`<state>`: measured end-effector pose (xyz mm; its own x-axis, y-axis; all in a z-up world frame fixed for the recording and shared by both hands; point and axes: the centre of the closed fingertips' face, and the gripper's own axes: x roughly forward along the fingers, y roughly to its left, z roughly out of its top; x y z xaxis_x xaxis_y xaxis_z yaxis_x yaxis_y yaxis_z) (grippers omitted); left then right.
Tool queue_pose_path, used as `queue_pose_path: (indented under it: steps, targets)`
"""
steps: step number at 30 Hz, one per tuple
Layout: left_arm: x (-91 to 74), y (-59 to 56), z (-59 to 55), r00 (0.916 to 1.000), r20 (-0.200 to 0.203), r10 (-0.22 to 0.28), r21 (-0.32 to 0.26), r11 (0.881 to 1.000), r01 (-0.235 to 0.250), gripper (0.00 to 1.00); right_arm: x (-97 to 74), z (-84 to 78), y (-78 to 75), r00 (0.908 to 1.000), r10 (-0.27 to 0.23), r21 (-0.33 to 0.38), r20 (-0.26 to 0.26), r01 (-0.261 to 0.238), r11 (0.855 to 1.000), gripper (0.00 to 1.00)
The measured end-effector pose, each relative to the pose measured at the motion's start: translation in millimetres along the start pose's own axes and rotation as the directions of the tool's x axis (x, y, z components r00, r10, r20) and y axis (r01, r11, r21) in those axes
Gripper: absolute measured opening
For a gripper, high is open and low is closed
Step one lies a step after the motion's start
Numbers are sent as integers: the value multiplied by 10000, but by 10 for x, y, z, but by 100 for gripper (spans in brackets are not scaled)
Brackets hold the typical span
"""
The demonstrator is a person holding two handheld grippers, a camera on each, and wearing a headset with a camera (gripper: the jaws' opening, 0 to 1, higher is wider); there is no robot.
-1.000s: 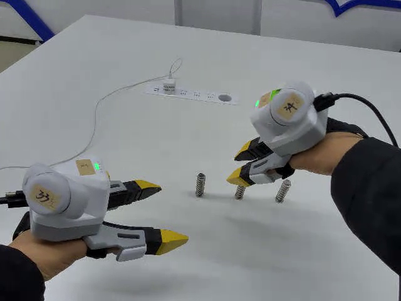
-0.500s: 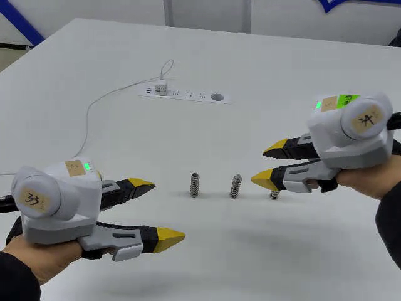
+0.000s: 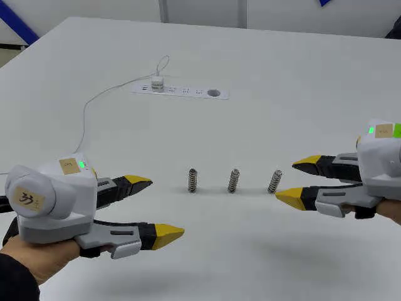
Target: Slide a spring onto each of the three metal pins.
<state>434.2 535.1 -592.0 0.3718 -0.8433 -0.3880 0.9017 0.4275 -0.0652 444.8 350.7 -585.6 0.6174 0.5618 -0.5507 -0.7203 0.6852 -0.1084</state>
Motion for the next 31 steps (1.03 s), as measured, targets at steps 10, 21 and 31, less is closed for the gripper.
queue_pose_path:
  steps: [10, 21, 31]
  targets:
    - [20, -5, -7, 9999, 96, 37, -146, 9999, -36, 66, -122, -139, 1, 9925, -796, 1023, 927, 700, 9923, 47]
    - [34, -10, 0, 9998, 203, 10, -208, 9998, -6, 66, -203, -204, 30, 9857, -1301, 1467, 1074, 1137, 9826, 47]
    - [32, -24, -5, 9998, 218, 42, -266, 9996, -36, 65, -207, -208, 16, 9845, -1375, 1570, 1087, 1196, 9803, 46]
